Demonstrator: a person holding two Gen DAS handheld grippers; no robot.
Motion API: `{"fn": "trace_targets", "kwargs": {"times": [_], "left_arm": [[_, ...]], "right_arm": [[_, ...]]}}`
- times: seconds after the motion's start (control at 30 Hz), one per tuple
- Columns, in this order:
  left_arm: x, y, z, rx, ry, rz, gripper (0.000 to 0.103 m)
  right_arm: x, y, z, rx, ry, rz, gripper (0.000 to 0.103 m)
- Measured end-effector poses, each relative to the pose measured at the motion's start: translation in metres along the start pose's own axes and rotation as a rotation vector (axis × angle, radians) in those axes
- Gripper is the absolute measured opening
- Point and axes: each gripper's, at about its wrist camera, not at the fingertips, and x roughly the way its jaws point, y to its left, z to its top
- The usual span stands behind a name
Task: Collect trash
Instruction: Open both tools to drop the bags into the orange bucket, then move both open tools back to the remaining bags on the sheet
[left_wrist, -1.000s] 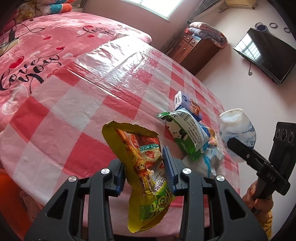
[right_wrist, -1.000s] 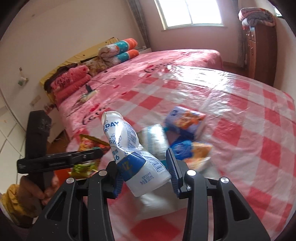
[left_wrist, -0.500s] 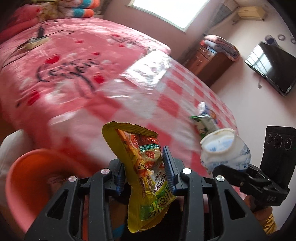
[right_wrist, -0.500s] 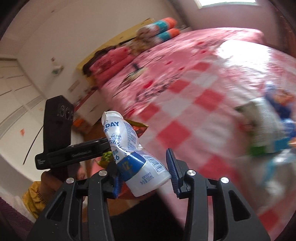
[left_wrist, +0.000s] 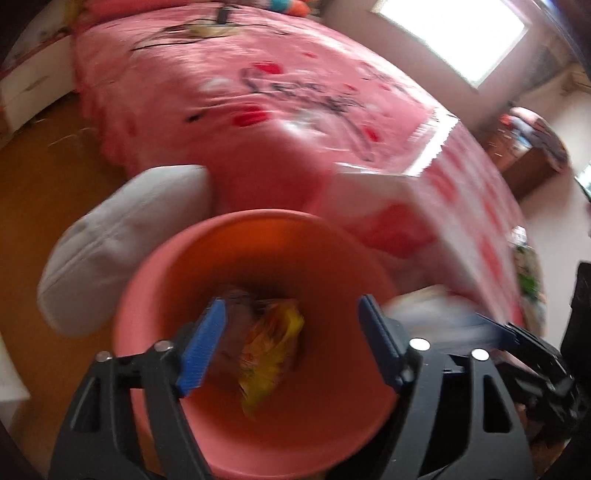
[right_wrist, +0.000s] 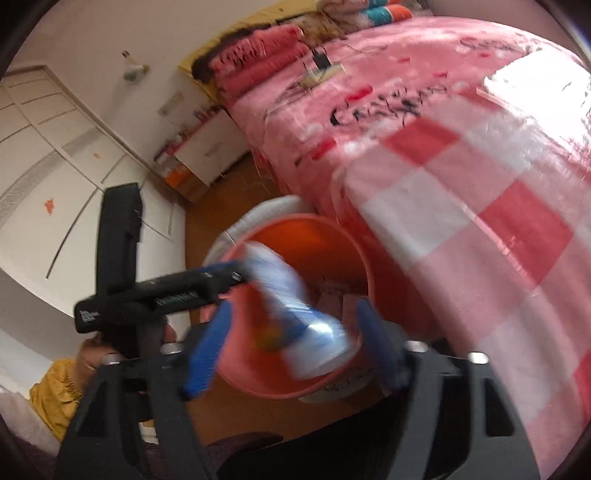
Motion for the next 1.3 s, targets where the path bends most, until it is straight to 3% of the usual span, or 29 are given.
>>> {"fn": "trace_targets", "kwargs": {"times": [0.23, 0.53, 0.83, 1.3], "left_arm": [[-0.012, 0.000, 0.007, 0.034, -0.056, 0.028, 0.083], [-0.019, -0.043, 0.008, 0.122, -0.067, -0.009, 0.086], [-0.024, -0.092, 0.003, 0.228, -0.080, -0.046, 0.086], [-0.021, -0.146, 0.001, 0.307, -0.076, -0.064, 0.089]], "right_arm": [[-0.034, -0.006, -0.011, -0.019, -0.141, -0.072, 0.090], [-0.080, -0.016, -0.025, -0.030, -0.329, -0.146, 0.093], [-0.107, -0.038, -0.036, 0.016, -0.421, -0.196, 0.094], [-0.147, -0.068, -0.048, 0.074, -0.527, -0.232, 0.095]]}}
